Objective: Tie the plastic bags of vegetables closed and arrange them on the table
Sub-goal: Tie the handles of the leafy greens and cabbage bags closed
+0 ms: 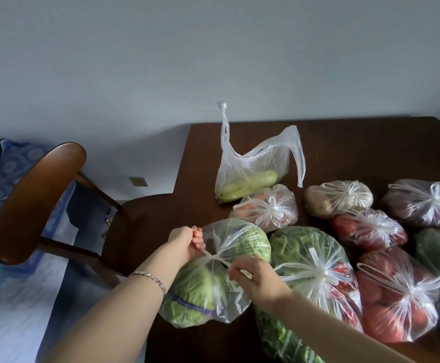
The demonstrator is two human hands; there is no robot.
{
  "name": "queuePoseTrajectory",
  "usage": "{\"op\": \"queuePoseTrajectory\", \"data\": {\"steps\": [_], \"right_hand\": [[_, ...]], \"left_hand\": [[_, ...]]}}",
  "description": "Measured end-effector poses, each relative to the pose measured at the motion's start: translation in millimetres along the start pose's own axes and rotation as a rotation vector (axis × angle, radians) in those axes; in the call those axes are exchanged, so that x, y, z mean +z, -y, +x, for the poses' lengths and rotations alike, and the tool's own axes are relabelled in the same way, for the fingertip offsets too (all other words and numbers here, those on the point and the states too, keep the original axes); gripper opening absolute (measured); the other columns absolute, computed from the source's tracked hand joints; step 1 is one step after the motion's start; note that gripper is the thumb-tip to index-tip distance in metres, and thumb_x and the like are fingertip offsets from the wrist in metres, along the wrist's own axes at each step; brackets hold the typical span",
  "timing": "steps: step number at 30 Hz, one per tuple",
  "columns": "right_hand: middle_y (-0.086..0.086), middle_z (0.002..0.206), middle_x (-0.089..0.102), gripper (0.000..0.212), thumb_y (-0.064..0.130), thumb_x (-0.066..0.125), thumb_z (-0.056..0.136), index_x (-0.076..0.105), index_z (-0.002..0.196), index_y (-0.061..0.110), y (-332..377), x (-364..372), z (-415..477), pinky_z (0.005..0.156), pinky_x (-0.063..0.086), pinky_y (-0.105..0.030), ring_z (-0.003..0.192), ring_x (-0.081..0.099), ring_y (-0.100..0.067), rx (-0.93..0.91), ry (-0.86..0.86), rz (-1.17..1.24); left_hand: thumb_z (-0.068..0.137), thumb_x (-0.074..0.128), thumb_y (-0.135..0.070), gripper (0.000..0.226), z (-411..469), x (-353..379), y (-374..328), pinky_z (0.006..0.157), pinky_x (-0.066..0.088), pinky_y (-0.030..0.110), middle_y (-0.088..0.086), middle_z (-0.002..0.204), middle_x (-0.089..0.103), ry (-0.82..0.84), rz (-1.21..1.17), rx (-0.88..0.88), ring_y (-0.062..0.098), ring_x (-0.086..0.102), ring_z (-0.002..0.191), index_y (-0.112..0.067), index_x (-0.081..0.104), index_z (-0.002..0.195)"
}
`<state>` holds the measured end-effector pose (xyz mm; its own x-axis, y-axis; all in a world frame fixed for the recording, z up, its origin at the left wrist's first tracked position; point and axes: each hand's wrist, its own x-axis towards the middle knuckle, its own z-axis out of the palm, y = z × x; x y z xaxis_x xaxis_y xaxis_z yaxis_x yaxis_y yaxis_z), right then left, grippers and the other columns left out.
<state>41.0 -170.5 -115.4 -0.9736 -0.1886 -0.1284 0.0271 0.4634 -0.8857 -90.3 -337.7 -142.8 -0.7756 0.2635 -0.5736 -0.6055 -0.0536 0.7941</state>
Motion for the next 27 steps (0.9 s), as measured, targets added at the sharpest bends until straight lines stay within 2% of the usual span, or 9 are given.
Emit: {"op": "queuePoseTrajectory", "data": {"steps": [2,5,8,12,15,17,19,24,27], "right_hand": [[0.010,0.067,0.056,0.026,0.017,0.049,0.093,0.060,0.069,0.015,12.3,-4.3,3.5,0.070,0.041,-0.017,0.066,0.050,-0.002,0.077,-0.089,0.191],[0.004,0.078,0.063,0.025,0.014,0.049,0.093,0.067,0.078,0.006,27.0,-18.2,20.7,0.069,0.041,-0.005,0.069,0.056,0.004,0.140,-0.290,0.505],[0.009,0.095,0.060,0.023,0.026,0.052,0.092,0.068,0.075,0.024,31.0,-18.7,40.4,0.081,0.041,-0.014,0.087,0.057,0.001,0.194,-0.337,0.421],[0.004,0.081,0.064,0.017,0.027,0.055,0.091,0.066,0.078,0.026,27.3,-9.6,54.2,0.081,0.045,-0.028,0.080,0.057,-0.010,0.246,-0.379,0.426],[-0.003,0.081,0.066,0.017,0.018,0.058,0.089,0.062,0.101,0.007,23.2,-2.9,51.7,0.071,0.053,-0.025,0.071,0.061,-0.014,0.270,-0.355,0.544],[0.001,0.075,0.060,0.019,0.013,0.056,0.089,0.064,0.104,0.003,18.7,3.6,46.7,0.058,0.046,-0.018,0.062,0.054,-0.009,0.238,-0.241,0.356],[0.006,0.073,0.055,0.019,0.015,0.056,0.089,0.069,0.099,0.006,17.5,9.3,46.0,0.060,0.042,-0.019,0.061,0.049,-0.004,0.158,-0.141,0.145],[0.009,0.048,0.043,0.020,0.017,0.052,0.092,0.068,0.090,0.006,24.9,10.6,53.4,0.038,0.024,-0.012,0.031,0.034,-0.002,0.235,-0.166,0.236],[0.011,0.040,0.043,0.025,0.021,0.050,0.094,0.065,0.075,0.015,29.7,12.0,55.9,0.037,0.022,-0.014,0.029,0.030,-0.003,0.309,-0.150,0.302]], "left_hand": [[0.084,0.058,-0.009,0.017,-16.5,20.6,-7.7,0.038,0.037,0.016,0.008,0.061,0.061,-0.046,0.175,-0.106,0.005,0.047,0.035,-0.006,0.052,0.069],[0.097,0.038,-0.007,0.038,-36.8,22.5,-11.3,0.043,0.039,0.016,0.001,0.056,0.067,0.038,0.177,0.000,0.006,0.049,0.041,-0.009,0.057,0.065],[0.098,0.035,-0.009,0.043,-47.9,18.7,-9.9,0.062,0.041,0.022,0.004,0.060,0.067,0.139,0.259,-0.015,0.018,0.054,0.063,0.001,0.067,0.072],[0.098,0.029,-0.003,0.032,-55.3,19.2,-6.9,0.055,0.038,0.014,0.005,0.083,0.075,0.148,0.275,0.065,0.007,0.047,0.055,0.016,0.055,0.102],[0.100,0.033,-0.011,0.034,-54.3,18.4,-4.5,0.058,0.048,0.015,0.007,0.074,0.072,0.075,0.094,0.072,0.006,0.058,0.056,0.012,0.057,0.094],[0.099,0.034,-0.014,0.039,-56.6,19.2,-7.1,0.059,0.052,0.015,0.005,0.066,0.068,0.051,0.029,0.061,0.004,0.061,0.054,0.007,0.063,0.083],[0.099,0.035,-0.015,0.042,-58.6,22.9,-9.6,0.070,0.051,0.019,0.003,0.068,0.069,0.055,0.049,0.091,0.005,0.058,0.057,-0.003,0.070,0.078],[0.098,0.040,-0.018,0.043,-61.5,26.1,-19.5,0.087,0.045,0.034,-0.002,0.061,0.053,0.005,0.240,0.145,0.013,0.053,0.066,-0.018,0.076,0.075],[0.097,0.042,-0.015,0.038,-64.5,28.0,-23.6,0.086,0.041,0.020,-0.006,0.082,0.063,-0.063,0.462,0.258,0.012,0.058,0.085,-0.019,0.070,0.071]]}}
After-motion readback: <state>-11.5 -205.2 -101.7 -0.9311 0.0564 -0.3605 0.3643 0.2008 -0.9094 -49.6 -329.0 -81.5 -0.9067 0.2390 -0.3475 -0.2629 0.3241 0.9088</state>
